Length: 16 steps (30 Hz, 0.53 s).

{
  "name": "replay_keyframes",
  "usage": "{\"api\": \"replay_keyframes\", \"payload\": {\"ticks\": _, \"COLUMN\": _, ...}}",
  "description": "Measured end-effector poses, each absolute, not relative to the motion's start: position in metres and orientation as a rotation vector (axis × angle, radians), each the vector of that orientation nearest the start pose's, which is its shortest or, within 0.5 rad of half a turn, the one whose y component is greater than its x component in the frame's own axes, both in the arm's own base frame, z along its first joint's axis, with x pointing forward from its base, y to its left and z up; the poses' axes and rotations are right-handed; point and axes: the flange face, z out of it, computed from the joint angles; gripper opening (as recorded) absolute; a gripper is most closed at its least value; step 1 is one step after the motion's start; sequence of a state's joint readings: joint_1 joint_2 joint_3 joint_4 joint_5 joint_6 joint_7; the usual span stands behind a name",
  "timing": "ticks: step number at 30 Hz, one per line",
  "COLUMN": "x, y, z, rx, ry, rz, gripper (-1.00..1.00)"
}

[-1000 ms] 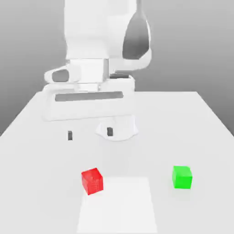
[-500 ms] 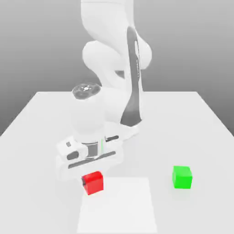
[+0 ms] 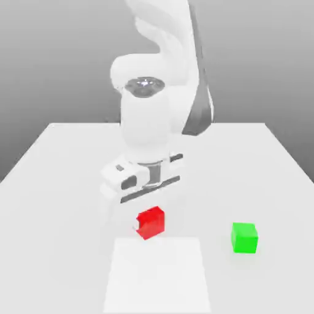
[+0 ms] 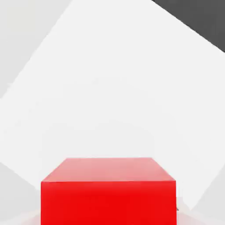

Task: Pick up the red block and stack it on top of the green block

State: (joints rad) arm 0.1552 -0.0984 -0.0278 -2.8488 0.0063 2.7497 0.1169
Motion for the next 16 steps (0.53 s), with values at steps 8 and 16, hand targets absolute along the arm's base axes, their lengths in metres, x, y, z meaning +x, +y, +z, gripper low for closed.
{"api": "replay_keyframes", "payload": {"ticks": 8, "x": 0.314, "y": 0.201, "z": 0.232, "rx": -3.077, "ry": -0.634, "rz": 0.002, "gripper": -1.0}}
{"api": "replay_keyframes", "payload": {"ticks": 16, "x": 0.311, "y": 0.206, "z": 0.186, "rx": -3.074, "ry": -0.655, "rz": 0.001, "gripper": 1.0}}
